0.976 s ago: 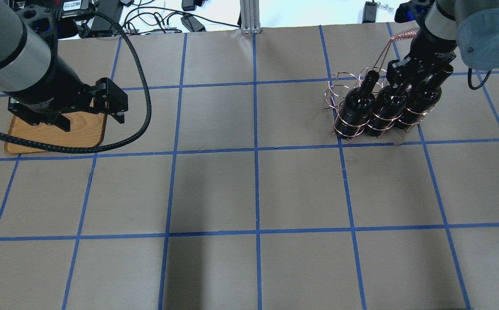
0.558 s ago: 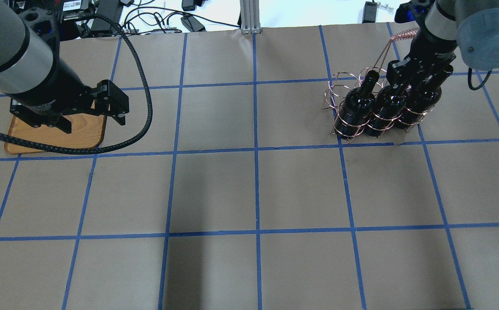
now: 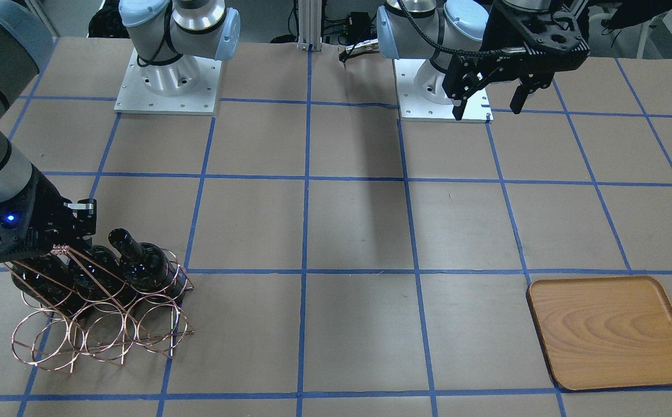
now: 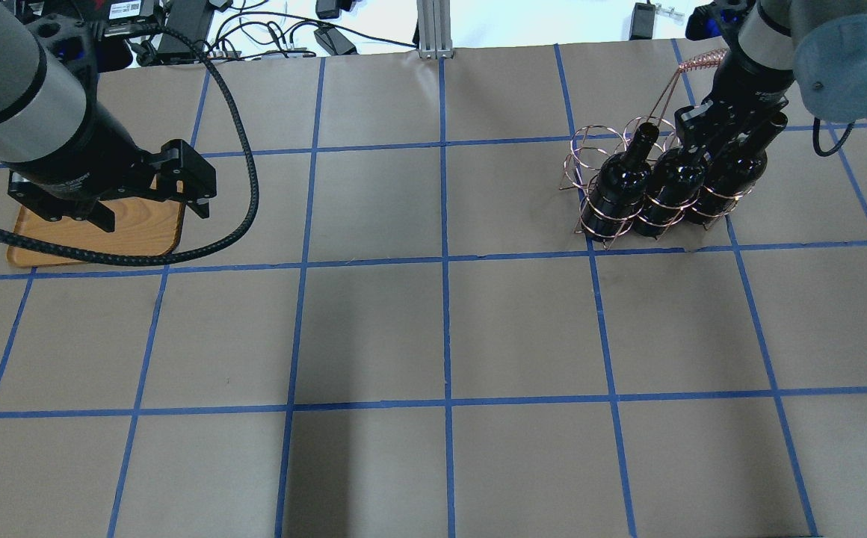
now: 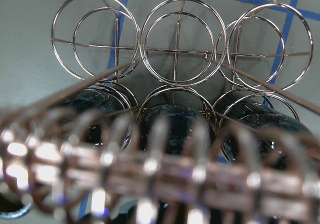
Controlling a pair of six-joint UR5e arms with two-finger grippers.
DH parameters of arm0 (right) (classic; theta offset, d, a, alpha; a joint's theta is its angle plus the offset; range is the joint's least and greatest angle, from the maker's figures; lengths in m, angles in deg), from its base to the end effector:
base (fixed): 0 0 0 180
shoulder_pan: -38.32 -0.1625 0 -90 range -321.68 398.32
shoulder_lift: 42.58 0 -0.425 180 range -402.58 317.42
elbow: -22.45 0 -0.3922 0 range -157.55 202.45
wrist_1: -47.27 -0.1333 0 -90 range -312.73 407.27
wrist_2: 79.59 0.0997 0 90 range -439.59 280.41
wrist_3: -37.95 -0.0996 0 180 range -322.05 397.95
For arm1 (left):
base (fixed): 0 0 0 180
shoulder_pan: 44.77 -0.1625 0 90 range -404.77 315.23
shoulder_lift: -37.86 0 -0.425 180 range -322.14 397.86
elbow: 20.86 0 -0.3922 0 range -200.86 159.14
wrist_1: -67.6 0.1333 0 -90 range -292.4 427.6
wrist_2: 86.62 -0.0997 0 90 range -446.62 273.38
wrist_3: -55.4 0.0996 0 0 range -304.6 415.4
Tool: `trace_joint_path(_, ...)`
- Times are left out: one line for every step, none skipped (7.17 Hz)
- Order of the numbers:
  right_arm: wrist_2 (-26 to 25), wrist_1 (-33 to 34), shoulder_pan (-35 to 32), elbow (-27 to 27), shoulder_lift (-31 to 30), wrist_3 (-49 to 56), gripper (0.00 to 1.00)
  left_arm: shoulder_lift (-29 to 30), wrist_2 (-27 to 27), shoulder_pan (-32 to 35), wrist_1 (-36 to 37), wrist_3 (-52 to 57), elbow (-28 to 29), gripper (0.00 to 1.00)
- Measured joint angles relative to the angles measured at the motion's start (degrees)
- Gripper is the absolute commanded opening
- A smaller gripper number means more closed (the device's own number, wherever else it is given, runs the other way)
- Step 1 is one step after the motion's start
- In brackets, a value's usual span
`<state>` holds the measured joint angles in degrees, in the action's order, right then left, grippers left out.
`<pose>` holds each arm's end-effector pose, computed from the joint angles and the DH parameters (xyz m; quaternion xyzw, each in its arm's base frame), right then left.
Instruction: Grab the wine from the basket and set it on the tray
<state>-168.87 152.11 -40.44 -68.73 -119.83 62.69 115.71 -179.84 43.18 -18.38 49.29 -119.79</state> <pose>0.0197 -0.5909 0.3846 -0.1176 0.9930 -0.0095 0.0035 -0.1128 -0.4179 0.5139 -0.0727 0.9950 -0.0641 0.0258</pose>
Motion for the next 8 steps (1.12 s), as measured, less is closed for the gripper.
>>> trace_joint_path(-0.01,0.13,-0.01,0.15,0.03,0.03,0.00,0.42,-0.02,-0.05,0.00,-0.02,-0.08,1.00)
trace_joint_path(-0.01,0.28,-0.02,0.36,0.04,0.04,0.00,0.33,-0.01,-0.05,0.04,0.00,0.09,1.00)
trace_joint_path(0.01,0.47,-0.02,0.54,-0.08,0.04,0.00,0.42,0.07,-0.06,0.08,-0.04,0.01,1.00)
trace_joint_path(0.07,0.74,-0.03,0.87,-0.30,-0.02,0.00,0.60,0.14,-0.06,0.12,-0.08,-0.06,1.00)
trace_joint_path(0.12,1.02,-0.03,1.49,-0.44,-0.20,0.00,0.69,0.11,-0.06,0.05,0.00,-0.14,1.00)
trace_joint_path(0.15,1.16,-0.04,2.27,-0.52,-0.36,0.00,0.82,0.08,-0.06,-0.01,0.03,-0.24,1.00)
trace_joint_path(0.20,1.19,-0.03,2.97,-0.56,-0.44,0.00,0.74,0.09,-0.08,0.07,0.06,-0.10,1.00)
trace_joint_path(0.49,1.18,0.00,3.62,-0.57,-0.49,0.00,0.43,0.06,-0.11,0.09,0.10,0.11,1.00)
